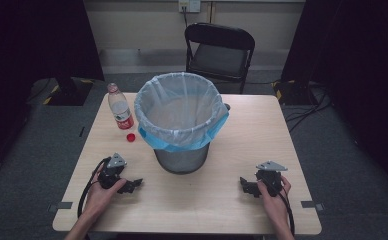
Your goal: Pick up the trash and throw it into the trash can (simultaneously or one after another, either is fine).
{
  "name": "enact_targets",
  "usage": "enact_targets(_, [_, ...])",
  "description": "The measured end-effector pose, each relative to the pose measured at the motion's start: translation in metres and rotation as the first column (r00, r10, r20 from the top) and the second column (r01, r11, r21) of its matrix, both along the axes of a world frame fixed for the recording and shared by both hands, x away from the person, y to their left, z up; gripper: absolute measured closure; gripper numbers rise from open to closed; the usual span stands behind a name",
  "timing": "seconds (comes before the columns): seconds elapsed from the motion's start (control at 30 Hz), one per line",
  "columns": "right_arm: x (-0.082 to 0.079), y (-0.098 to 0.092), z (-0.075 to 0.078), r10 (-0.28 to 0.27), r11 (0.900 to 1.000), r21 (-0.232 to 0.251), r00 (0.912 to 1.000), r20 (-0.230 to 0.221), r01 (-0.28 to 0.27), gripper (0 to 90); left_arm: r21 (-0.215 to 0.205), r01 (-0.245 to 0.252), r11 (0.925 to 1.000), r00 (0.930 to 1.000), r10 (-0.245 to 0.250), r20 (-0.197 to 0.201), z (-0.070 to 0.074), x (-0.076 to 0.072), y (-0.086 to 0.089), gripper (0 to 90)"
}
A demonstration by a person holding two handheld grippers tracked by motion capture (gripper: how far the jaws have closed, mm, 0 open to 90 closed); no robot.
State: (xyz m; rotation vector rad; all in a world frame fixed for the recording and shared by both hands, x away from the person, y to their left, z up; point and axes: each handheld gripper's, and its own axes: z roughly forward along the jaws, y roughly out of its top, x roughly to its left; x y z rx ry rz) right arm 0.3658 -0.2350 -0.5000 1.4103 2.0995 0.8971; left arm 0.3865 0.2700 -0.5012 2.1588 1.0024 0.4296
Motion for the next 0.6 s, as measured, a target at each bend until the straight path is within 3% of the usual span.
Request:
enact_targets(0.17, [0.000,0.000,0.000,0.000,1.000,0.000,1.0000,0.001,0.000,8.9,-0.029,-0.009,0.9995,0.9998,0.008,-0.016,0.002,0.000,0.004,6.4])
enact_targets(0.3, [-0.003,-0.002,0.000,0.022,1.000,-0.001,0.9998,0.001,-0.022,9.2,-0.060,-0.014,0.9981,0.9998,0.013,-0.018,0.003,-0.001,0.011,15.7])
enact_targets(0.4, [-0.004,-0.005,0.000,0.053,0.999,0.001,0.9986,0.000,-0.053,9.2,-0.076,-0.001,0.9971,0.9997,-0.001,-0.024,0.004,-0.001,0.015,17.3])
enact_targets(0.6, [-0.004,-0.005,0.000,0.054,0.999,0.001,0.9985,0.000,-0.054,9.2,-0.110,-0.005,0.9940,0.9997,0.002,-0.024,0.008,0.001,0.016,19.3])
